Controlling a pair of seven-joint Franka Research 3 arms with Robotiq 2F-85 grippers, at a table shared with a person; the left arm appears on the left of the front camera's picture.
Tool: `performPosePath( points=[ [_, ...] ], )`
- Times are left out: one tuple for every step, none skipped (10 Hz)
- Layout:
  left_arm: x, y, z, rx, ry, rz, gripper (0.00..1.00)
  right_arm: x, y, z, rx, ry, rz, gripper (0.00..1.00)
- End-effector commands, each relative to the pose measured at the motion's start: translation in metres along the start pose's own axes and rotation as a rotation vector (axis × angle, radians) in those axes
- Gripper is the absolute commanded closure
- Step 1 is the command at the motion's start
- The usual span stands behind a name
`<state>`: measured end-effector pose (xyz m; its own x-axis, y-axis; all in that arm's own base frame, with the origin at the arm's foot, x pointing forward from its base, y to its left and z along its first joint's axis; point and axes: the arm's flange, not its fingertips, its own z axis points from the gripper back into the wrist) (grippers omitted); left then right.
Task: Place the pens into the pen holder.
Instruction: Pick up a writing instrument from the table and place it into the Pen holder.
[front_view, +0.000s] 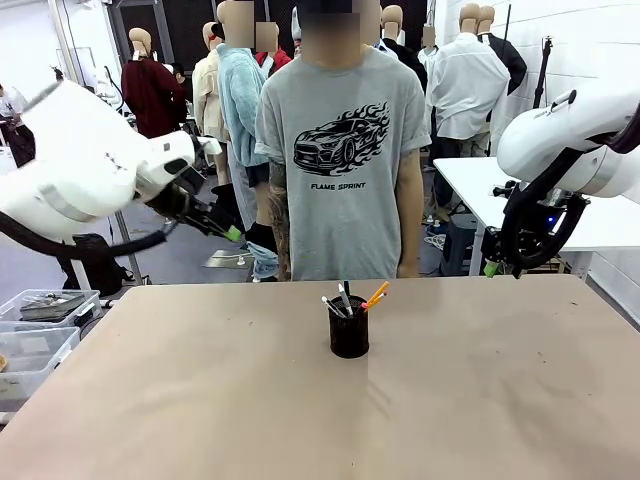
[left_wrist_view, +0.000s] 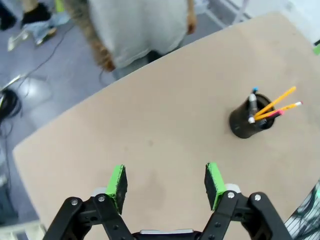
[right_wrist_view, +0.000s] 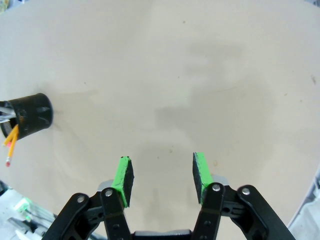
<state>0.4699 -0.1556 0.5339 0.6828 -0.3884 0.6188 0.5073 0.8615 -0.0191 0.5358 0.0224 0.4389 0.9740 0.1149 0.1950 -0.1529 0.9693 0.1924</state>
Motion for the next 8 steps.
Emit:
performPosePath(
  points=[
    [0.014, -0.004, 0.030, 0.082, 0.101, 0.117, 0.19, 0.001, -0.001, -0.001, 0.022, -0.003, 0.008, 0.39],
    [0.008, 0.007, 0.031, 0.122, 0.158, 0.168, 0.19, 0.001, -0.001, -0.001, 0.022, -0.003, 0.008, 0.39],
    [-0.003, 0.016, 0.027, 0.166, 0.248, 0.216, 0.19, 0.001, -0.001, -0.001, 0.022, -0.003, 0.008, 0.39],
    [-0.012, 0.023, 0.024, 0.189, 0.304, 0.239, 0.19, 0.001, -0.001, -0.001, 0.022, -0.003, 0.008, 0.39],
    [-0.023, 0.026, 0.021, 0.193, 0.344, 0.257, 0.19, 0.001, -0.001, -0.001, 0.022, -0.003, 0.008, 0.39],
    [-0.033, 0.028, 0.016, 0.199, 0.373, 0.270, 0.19, 0.001, -0.001, -0.001, 0.022, -0.003, 0.008, 0.39],
    [-0.041, 0.036, 0.012, 0.185, 0.392, 0.291, 0.19, 0.001, -0.001, -0.001, 0.022, -0.003, 0.008, 0.39],
    [-0.050, 0.040, -0.002, 0.160, 0.331, 0.275, 0.19, 0.001, -0.001, -0.001, 0.022, -0.003, 0.008, 0.39]
  ],
)
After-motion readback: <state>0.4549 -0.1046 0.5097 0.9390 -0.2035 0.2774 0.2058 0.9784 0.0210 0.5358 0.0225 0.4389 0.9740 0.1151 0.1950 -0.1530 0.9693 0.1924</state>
